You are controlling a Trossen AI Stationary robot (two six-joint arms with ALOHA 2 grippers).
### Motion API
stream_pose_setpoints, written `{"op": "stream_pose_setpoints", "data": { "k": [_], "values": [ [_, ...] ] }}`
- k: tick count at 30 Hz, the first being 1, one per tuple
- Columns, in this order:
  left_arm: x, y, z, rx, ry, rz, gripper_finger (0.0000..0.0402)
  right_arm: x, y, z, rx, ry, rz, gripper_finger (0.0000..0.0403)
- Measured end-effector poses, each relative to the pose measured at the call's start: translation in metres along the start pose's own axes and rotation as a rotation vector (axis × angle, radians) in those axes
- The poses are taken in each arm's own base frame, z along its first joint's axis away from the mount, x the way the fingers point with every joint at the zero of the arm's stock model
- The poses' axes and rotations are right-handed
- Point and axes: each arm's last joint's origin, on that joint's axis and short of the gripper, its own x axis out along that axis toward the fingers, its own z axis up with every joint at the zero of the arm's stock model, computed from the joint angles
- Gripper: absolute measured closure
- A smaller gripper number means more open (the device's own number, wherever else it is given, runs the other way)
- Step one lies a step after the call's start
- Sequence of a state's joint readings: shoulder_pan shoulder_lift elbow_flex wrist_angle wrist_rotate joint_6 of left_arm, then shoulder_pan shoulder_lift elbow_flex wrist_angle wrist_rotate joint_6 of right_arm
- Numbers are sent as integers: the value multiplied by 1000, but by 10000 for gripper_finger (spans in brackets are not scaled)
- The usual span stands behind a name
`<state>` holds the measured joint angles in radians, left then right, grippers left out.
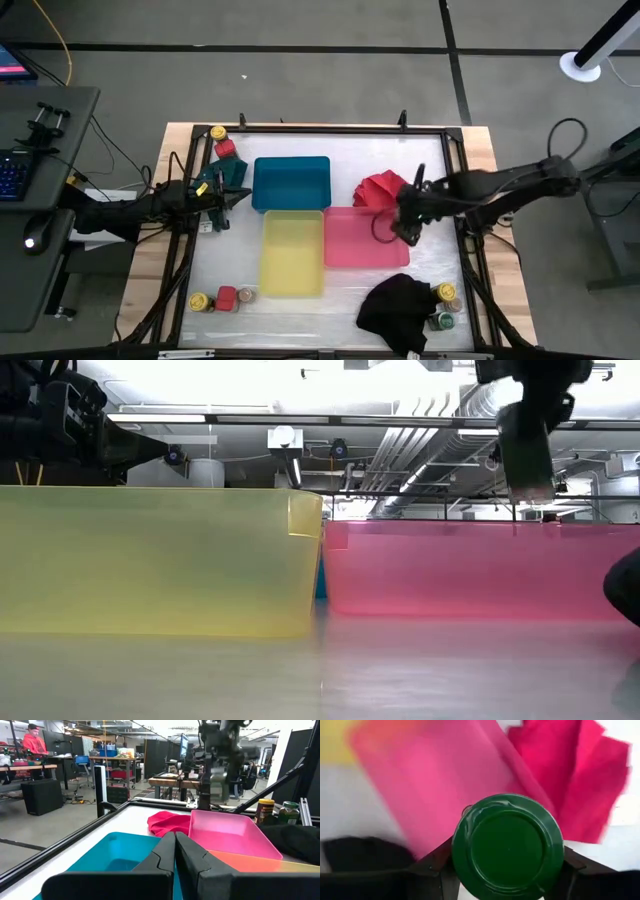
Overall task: Sort spices by type
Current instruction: Put the green spice bottle into the pink bin
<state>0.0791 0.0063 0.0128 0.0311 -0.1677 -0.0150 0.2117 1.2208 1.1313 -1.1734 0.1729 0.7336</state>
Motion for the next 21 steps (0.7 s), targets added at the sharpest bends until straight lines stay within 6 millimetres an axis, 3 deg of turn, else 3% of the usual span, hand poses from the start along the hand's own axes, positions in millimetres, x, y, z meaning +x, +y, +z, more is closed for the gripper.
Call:
{"op": "stream_pose_setpoints", "data": {
  "k": [8, 15, 21],
  "values": [
    [0, 0, 0, 0, 0, -1, 401, 51, 20, 21, -237, 94, -46, 211],
    [0, 0, 0, 0, 0, 0, 402, 83, 13, 14, -296, 156, -21, 211],
    [0, 0, 0, 0, 0, 0, 402, 82, 5, 16, -300, 80, 14, 211]
  ]
}}
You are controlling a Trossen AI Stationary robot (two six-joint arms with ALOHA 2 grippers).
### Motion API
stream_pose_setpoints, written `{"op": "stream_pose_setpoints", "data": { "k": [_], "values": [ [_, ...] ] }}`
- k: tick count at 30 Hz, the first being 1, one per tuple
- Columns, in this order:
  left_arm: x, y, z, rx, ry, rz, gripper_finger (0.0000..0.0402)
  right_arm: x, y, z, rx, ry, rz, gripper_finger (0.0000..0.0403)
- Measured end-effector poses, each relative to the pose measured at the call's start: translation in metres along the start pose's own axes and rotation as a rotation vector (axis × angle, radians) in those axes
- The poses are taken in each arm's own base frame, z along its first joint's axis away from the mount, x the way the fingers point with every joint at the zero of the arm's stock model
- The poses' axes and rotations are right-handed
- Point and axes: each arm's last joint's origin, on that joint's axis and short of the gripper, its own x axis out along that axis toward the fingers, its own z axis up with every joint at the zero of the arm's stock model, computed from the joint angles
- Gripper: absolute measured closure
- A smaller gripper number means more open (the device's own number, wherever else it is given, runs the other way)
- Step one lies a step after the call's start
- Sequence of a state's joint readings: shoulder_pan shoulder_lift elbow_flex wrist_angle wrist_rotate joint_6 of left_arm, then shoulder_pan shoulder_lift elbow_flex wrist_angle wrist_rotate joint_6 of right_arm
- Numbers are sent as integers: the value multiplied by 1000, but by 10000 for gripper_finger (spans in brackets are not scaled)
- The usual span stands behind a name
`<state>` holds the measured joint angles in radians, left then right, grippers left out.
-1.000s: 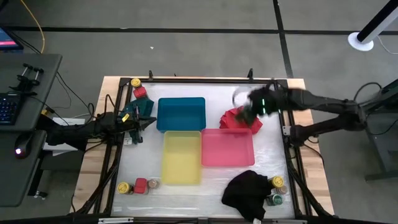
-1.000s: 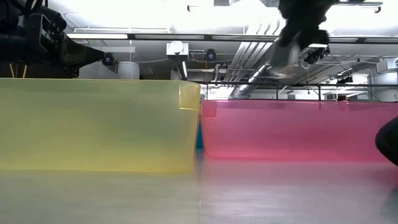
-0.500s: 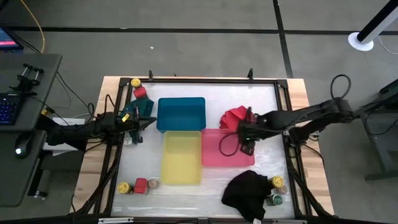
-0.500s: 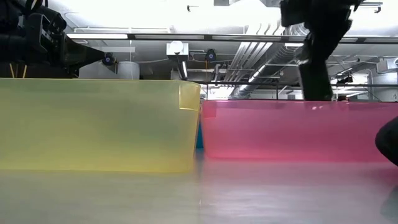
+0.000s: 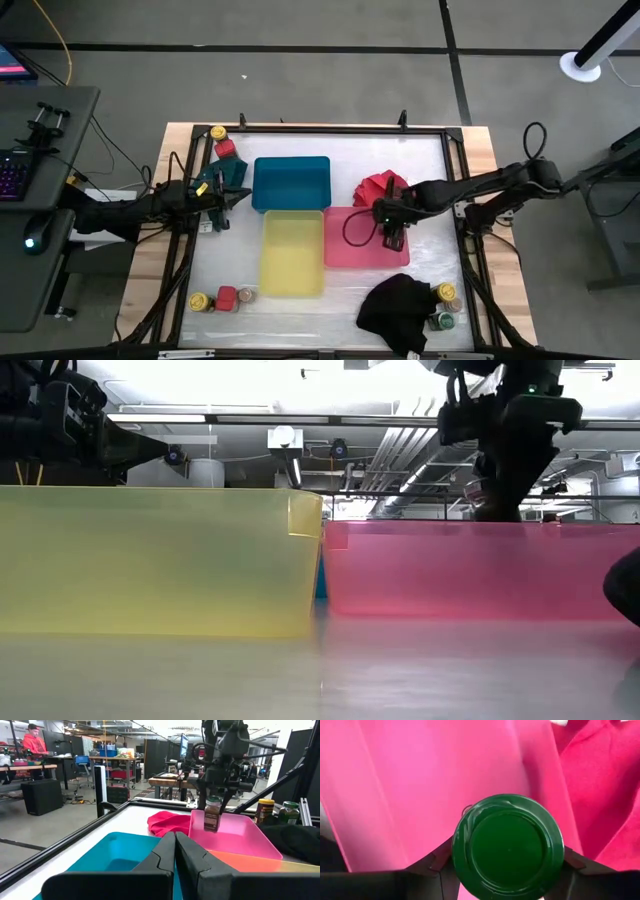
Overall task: Sort spices by type
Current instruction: Put the green spice bottle into the pink bin
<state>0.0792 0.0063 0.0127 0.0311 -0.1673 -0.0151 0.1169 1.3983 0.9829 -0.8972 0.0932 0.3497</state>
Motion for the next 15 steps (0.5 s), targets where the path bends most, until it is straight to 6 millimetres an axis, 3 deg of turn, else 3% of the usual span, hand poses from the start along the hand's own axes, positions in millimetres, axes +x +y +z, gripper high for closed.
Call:
{"op": "stream_pose_setpoints", "data": {
  "k": [15],
  "values": [
    [0, 0, 0, 0, 0, 0, 401, 2, 0, 2, -362, 5, 61, 211]
  ]
}}
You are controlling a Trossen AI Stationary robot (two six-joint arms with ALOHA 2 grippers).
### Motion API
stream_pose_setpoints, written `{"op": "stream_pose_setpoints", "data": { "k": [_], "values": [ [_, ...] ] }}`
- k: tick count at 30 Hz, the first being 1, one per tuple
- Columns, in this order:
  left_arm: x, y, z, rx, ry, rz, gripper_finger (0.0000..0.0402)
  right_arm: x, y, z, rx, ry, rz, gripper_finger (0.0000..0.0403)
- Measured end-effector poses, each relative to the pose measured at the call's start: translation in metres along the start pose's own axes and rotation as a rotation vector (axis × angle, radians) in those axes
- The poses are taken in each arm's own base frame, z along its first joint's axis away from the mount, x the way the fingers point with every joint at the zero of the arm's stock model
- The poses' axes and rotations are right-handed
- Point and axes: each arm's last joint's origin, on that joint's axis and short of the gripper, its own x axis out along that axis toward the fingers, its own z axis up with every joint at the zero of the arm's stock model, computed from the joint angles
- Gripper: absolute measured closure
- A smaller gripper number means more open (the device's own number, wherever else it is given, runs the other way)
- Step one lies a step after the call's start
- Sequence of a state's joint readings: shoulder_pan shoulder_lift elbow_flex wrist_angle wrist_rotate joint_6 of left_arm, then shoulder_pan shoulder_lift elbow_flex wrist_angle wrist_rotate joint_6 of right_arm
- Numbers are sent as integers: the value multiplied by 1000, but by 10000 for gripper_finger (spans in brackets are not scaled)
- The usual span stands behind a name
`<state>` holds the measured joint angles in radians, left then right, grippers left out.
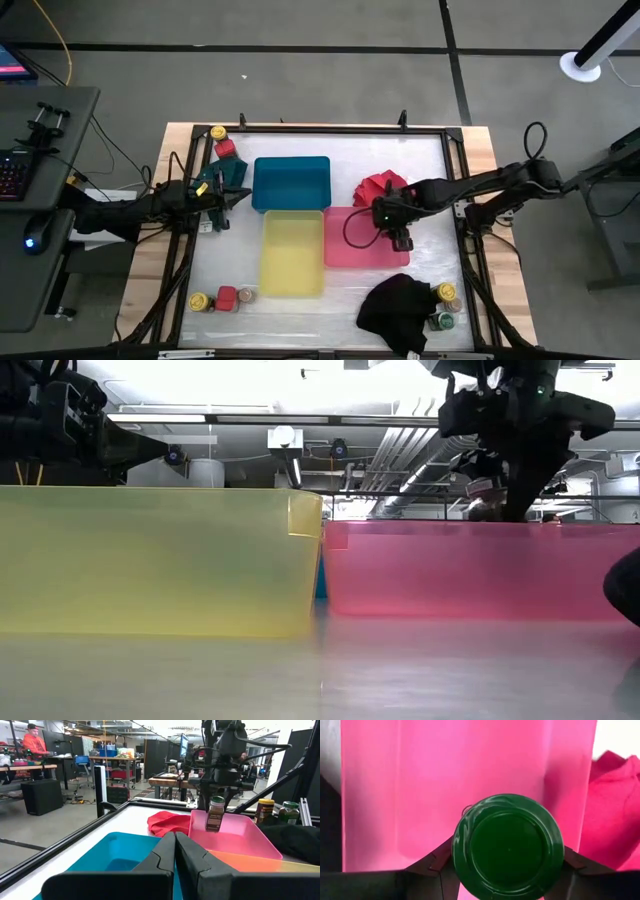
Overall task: Sort spices by type
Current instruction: Put the green spice bottle into the pink bin
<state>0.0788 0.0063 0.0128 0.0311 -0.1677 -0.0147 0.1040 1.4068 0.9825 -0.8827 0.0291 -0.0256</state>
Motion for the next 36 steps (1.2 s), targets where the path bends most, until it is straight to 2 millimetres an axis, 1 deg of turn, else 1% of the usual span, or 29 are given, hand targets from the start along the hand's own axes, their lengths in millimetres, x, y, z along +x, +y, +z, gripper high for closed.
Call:
{"op": "stream_pose_setpoints", "data": {
  "k": [5, 9, 12, 18, 25, 32, 36],
  "values": [
    [0, 0, 0, 0, 0, 0, 401, 3, 0, 2, -14, -12, 6, 211],
    [0, 0, 0, 0, 0, 0, 401, 8, 1, -2, -18, 7, 6, 187],
    [0, 0, 0, 0, 0, 0, 401, 12, 1, -5, -4, 21, 0, 180],
    [0, 0, 0, 0, 0, 0, 402, 12, -1, -6, 97, 24, -56, 189],
    [0, 0, 0, 0, 0, 0, 401, 12, -1, -9, 179, 47, -61, 191],
    [0, 0, 0, 0, 0, 0, 402, 11, -1, -10, 172, 67, -61, 190],
    [0, 0, 0, 0, 0, 0, 402, 6, -1, -7, 119, 65, -59, 190]
  ]
}}
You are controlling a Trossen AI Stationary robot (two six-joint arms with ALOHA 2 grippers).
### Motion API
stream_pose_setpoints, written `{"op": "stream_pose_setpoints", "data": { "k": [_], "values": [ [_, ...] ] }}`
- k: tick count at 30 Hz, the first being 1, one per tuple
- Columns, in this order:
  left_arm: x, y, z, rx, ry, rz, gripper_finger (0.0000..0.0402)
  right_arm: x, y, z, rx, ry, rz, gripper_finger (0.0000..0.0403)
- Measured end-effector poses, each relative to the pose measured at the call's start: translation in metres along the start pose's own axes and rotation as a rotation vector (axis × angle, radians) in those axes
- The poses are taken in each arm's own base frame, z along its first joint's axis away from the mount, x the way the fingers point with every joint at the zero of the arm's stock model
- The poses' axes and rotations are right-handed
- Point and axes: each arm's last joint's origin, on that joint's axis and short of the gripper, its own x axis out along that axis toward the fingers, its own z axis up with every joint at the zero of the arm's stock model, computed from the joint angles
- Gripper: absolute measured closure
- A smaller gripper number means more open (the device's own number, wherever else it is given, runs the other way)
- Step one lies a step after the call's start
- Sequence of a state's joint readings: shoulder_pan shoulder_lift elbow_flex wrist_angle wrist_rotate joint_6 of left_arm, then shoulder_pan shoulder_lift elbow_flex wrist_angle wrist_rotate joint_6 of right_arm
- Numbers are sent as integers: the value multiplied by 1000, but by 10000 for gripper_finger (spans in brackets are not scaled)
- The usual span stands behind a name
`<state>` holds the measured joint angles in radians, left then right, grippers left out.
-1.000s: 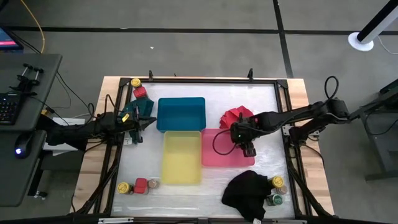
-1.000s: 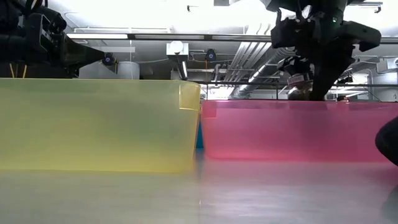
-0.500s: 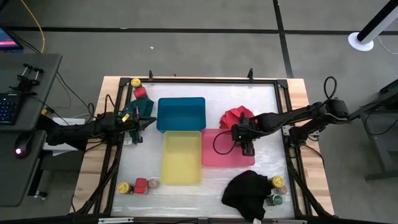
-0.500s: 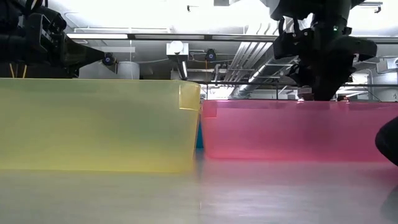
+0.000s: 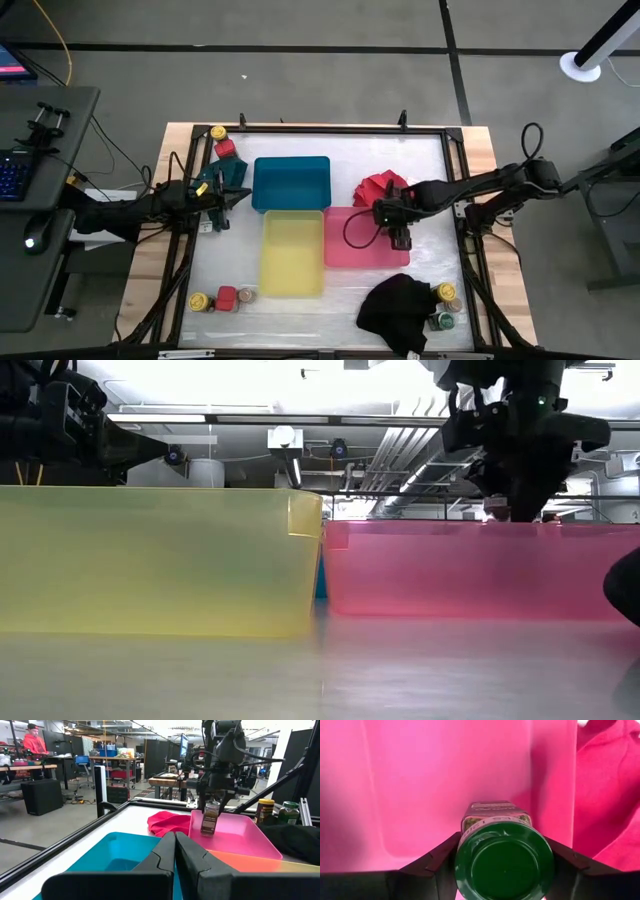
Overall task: Sort spices by type
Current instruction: Put the green spice bottle into the pink bin
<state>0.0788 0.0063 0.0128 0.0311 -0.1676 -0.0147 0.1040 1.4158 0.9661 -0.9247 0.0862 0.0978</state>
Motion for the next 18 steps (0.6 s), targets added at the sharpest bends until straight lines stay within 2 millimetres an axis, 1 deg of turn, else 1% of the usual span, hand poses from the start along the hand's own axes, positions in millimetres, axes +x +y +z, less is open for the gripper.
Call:
{"op": "stream_pose_setpoints", "data": {
  "k": [4, 11, 18],
  "values": [
    [0, 0, 0, 0, 0, 0, 401, -2, 0, 1, -28, 4, 11, 190],
    [0, 0, 0, 0, 0, 0, 401, -2, 0, -3, -29, 44, 25, 189],
    [0, 0, 0, 0, 0, 0, 401, -2, 0, -6, 29, 75, 29, 189]
  ]
}}
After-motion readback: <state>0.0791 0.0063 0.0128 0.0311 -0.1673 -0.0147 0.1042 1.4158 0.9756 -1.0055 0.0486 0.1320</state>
